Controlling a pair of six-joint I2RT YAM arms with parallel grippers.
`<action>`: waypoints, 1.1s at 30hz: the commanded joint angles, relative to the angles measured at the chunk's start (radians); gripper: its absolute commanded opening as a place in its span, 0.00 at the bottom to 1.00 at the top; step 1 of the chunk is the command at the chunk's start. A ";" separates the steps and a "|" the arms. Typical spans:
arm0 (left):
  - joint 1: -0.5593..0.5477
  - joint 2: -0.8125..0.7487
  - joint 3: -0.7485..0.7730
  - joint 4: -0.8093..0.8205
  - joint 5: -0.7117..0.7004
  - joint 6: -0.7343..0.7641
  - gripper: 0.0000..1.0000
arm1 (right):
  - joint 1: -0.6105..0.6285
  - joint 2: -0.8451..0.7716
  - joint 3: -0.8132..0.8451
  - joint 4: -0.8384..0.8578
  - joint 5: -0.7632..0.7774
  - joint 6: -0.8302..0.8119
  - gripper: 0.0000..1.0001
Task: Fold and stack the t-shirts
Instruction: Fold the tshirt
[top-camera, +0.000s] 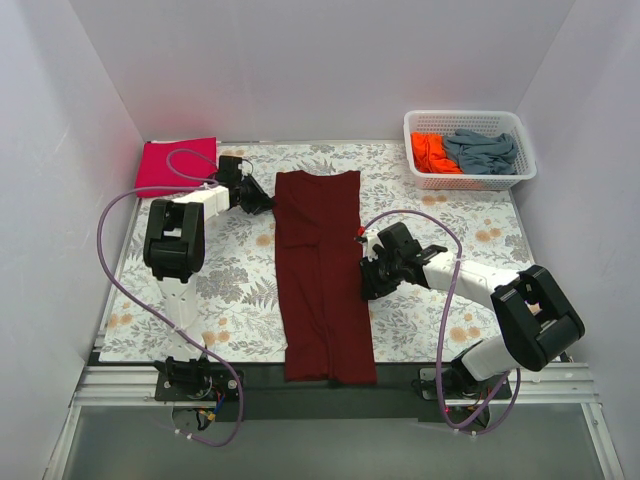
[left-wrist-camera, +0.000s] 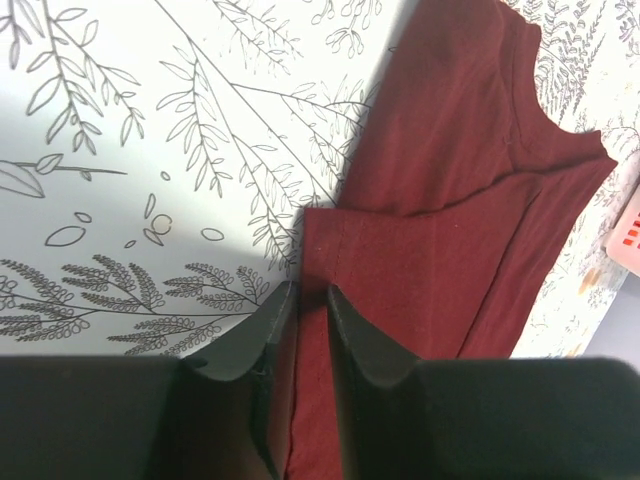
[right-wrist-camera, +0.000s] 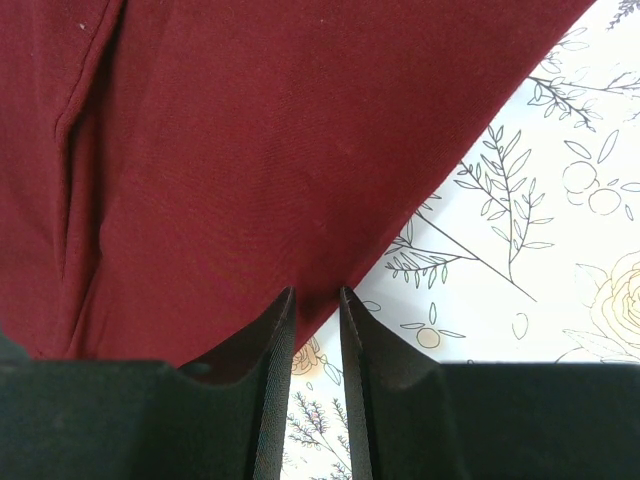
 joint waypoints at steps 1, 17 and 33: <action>0.005 -0.033 -0.050 -0.013 -0.047 0.034 0.17 | 0.006 -0.018 -0.014 0.025 -0.012 -0.006 0.30; 0.006 -0.170 -0.145 0.033 -0.098 0.044 0.02 | 0.006 -0.013 -0.025 0.034 -0.012 -0.006 0.30; 0.005 -0.133 -0.073 0.007 -0.132 0.138 0.05 | 0.088 -0.010 0.090 0.120 0.100 -0.068 0.35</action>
